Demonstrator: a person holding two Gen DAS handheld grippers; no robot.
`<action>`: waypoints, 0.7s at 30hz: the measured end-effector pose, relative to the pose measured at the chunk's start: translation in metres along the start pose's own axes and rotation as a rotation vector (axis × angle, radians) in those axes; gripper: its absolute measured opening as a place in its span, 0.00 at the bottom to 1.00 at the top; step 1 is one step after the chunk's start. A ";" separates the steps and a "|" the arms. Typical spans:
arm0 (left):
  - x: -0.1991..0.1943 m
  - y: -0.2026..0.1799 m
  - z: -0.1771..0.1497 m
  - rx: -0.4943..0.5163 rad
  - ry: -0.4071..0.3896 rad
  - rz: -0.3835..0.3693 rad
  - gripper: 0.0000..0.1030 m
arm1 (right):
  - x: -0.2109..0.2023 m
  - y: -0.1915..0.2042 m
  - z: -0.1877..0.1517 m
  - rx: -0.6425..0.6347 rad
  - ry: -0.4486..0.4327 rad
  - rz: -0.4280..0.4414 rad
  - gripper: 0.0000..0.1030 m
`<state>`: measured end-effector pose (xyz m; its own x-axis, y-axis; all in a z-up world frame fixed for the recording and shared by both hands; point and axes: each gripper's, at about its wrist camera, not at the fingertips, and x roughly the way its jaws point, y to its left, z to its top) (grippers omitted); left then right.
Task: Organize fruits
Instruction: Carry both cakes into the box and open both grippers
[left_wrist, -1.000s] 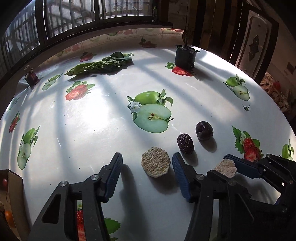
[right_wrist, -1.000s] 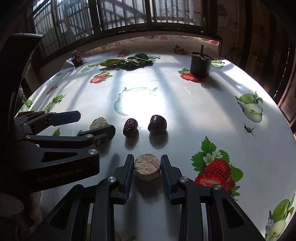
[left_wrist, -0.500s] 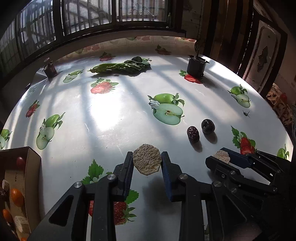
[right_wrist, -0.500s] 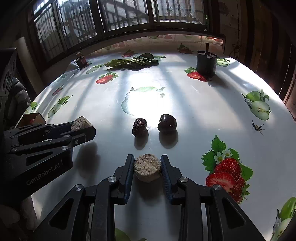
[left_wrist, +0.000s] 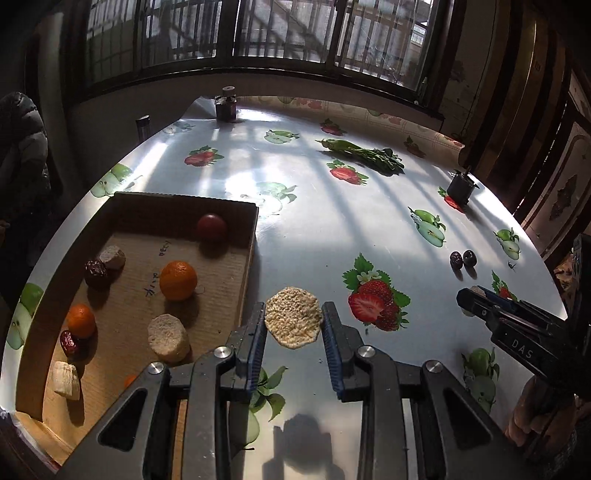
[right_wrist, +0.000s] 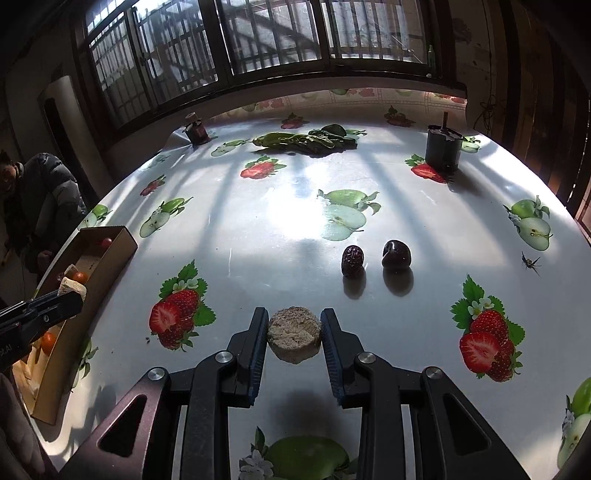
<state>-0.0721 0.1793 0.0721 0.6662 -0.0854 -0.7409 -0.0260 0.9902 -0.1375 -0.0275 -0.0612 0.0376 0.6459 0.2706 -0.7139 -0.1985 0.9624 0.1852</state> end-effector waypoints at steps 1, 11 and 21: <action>-0.006 0.014 -0.003 -0.021 -0.009 0.019 0.28 | -0.003 0.014 0.000 -0.016 -0.001 0.022 0.30; -0.028 0.135 -0.028 -0.202 -0.017 0.189 0.28 | 0.001 0.160 -0.015 -0.196 0.025 0.216 0.31; -0.006 0.144 -0.036 -0.184 0.017 0.183 0.28 | 0.018 0.241 -0.046 -0.334 0.079 0.295 0.31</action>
<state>-0.1062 0.3187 0.0328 0.6251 0.0897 -0.7753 -0.2806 0.9528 -0.1160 -0.0977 0.1751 0.0382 0.4705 0.5170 -0.7150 -0.6010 0.7811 0.1693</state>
